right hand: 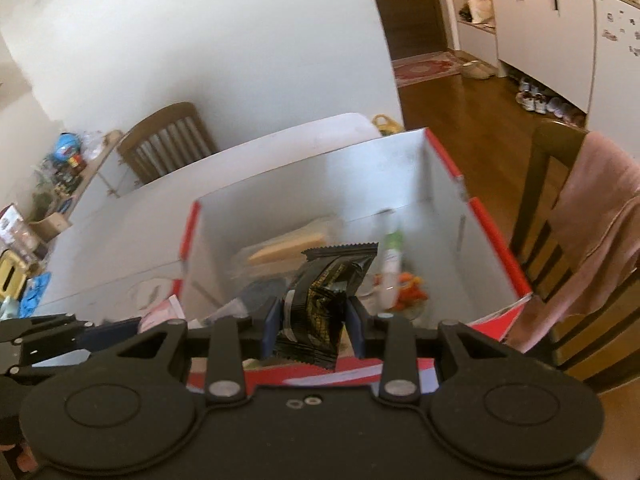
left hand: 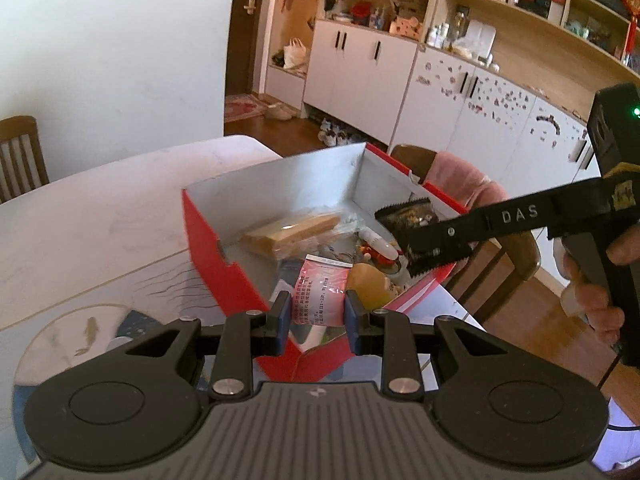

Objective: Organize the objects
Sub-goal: 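Carry the pink packet and black snack bag into the red box with both tools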

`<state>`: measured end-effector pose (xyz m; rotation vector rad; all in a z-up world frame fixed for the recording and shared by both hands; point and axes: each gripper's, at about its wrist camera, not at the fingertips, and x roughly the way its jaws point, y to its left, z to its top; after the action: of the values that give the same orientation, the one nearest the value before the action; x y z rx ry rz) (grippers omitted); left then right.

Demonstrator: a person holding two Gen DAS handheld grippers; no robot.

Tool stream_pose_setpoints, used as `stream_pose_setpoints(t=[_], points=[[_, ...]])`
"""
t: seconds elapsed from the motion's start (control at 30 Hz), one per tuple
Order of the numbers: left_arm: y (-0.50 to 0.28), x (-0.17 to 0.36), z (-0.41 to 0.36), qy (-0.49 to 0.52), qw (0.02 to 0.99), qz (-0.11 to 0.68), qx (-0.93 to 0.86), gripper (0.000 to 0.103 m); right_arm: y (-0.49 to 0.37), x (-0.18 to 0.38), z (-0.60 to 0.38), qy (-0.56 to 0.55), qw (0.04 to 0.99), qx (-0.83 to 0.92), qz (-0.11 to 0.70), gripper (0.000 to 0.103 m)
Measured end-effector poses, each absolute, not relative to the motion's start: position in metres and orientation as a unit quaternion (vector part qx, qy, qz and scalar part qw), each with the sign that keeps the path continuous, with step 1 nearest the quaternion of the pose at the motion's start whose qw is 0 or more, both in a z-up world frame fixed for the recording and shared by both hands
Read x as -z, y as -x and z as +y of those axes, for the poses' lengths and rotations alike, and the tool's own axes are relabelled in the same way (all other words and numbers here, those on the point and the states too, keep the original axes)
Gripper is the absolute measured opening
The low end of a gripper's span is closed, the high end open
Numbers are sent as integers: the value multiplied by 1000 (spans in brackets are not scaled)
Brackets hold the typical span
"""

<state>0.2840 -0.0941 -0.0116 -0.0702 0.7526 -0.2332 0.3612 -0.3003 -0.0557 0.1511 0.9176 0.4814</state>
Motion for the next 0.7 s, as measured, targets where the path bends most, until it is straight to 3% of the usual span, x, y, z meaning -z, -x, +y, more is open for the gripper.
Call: stream_pose_setpoints(t=[0.7], points=[[-366,56,-149,-40,894,435,99,26,-407,102,-294,-11,858,-224,463,34]])
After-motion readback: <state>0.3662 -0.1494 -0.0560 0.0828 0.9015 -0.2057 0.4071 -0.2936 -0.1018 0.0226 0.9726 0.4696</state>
